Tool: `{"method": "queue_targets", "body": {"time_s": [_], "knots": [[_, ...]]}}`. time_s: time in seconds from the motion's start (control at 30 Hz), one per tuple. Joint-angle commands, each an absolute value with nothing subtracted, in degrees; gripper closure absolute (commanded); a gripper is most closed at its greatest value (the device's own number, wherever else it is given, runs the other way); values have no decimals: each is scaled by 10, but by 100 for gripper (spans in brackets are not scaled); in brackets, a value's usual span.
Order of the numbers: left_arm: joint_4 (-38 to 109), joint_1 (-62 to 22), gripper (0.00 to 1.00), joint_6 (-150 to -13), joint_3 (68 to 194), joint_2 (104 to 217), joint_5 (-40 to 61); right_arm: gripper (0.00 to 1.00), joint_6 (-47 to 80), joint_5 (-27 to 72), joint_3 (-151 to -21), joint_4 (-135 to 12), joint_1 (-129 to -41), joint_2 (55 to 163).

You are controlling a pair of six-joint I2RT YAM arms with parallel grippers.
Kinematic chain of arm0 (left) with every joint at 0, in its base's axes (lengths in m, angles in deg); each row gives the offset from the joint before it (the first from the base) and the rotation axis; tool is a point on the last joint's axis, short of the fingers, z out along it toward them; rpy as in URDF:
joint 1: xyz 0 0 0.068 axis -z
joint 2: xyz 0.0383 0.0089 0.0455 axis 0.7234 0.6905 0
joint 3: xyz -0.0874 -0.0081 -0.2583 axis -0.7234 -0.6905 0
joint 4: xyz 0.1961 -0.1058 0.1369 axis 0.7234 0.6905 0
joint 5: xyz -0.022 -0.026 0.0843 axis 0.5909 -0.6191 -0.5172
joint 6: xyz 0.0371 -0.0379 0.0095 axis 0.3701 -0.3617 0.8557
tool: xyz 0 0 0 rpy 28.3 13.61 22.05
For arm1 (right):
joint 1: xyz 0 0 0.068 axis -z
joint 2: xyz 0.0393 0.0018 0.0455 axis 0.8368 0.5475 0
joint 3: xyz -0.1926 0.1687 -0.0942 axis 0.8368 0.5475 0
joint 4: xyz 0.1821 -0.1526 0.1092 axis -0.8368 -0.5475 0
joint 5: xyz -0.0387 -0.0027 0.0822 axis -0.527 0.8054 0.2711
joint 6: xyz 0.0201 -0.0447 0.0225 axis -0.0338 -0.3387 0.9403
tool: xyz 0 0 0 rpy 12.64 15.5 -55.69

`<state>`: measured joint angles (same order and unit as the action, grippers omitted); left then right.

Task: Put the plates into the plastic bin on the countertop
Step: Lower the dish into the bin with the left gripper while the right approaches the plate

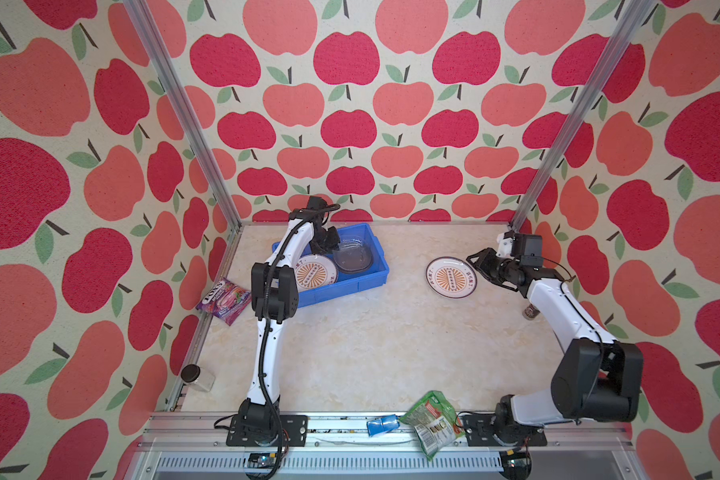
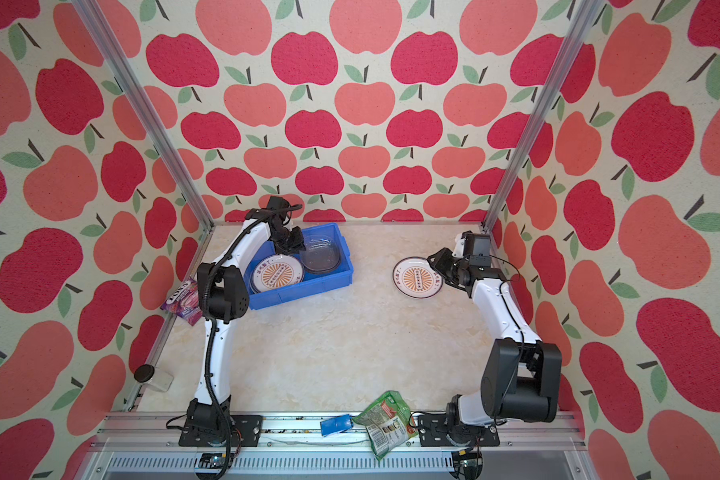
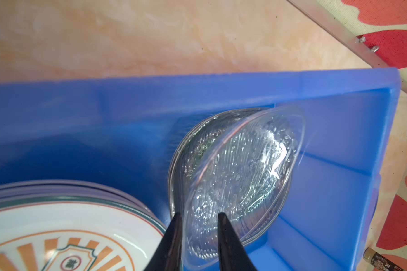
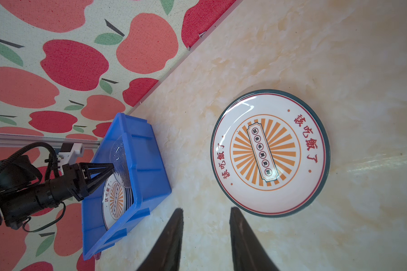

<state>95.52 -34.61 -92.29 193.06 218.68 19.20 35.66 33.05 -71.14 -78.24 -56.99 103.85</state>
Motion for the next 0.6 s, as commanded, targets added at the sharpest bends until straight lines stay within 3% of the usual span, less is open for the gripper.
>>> {"method": "queue_targets", "body": {"time_s": [0.0,0.33,0.4,0.5,0.57], "knots": [[973,-347,63,-921,1947,2192,178,64,364,338,-720,-772,-567,1034],[979,-342,59,-906,1966,2160,165,64,365,344,-719,-770,-568,1030],[973,-330,47,-892,1967,2141,152,64,363,346,-719,-772,-567,1029],[952,-295,1,-863,1969,2101,114,64,357,345,-719,-781,-568,1024],[938,-265,1,-848,1981,2082,100,64,351,341,-716,-787,-569,1017]]}}
